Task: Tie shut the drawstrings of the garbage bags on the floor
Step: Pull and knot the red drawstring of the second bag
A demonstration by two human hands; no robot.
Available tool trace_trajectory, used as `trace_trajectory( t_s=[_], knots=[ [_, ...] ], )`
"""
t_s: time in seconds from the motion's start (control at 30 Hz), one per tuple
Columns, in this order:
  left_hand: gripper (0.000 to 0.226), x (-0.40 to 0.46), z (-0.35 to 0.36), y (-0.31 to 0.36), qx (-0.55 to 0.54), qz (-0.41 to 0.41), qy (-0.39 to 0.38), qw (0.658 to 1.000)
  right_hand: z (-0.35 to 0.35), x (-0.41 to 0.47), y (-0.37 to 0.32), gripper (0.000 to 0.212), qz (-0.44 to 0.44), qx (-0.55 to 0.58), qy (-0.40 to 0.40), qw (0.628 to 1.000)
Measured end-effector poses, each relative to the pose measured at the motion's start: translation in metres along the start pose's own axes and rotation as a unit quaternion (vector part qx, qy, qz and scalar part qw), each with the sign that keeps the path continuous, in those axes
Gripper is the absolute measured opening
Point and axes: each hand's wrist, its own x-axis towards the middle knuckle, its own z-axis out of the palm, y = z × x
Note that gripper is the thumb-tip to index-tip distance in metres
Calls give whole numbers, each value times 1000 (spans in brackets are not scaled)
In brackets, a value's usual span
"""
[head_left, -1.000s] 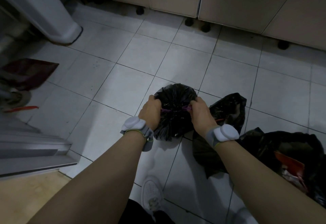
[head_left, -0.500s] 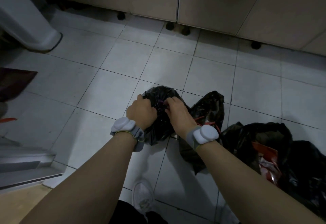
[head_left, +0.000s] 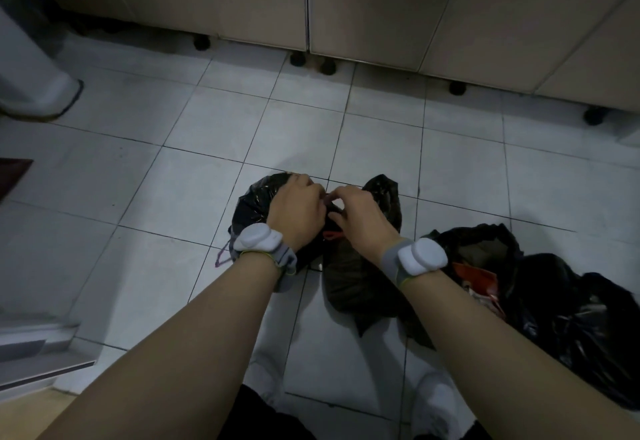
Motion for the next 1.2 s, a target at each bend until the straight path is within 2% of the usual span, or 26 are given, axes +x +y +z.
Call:
trace_trajectory(
  t_s=[0.17, 0.37, 0.47, 0.63, 0.87, 1.2],
  knots=[
    [33, 4, 13, 27, 7, 31, -50, 998, -17, -13, 31, 26, 35, -27, 1, 999],
    [28, 16, 37, 48, 103, 69, -118, 985, -29, -25, 66, 21, 79, -53, -25, 995],
    [27, 19, 47, 54, 126, 67, -134, 981, -31, -33, 83, 16, 83, -59, -43, 994],
    [22, 24, 61, 60, 138, 54, -163, 975, -30, -41, 106, 25, 102, -61, -81, 990],
    [22, 28, 74, 55, 150, 61, -162, 974, -20, -33, 111, 30, 87, -56, -94, 990],
    [23, 30, 77, 48, 127, 55, -169, 976, -9, -24, 110, 36, 127, -92, -187, 970]
  ],
)
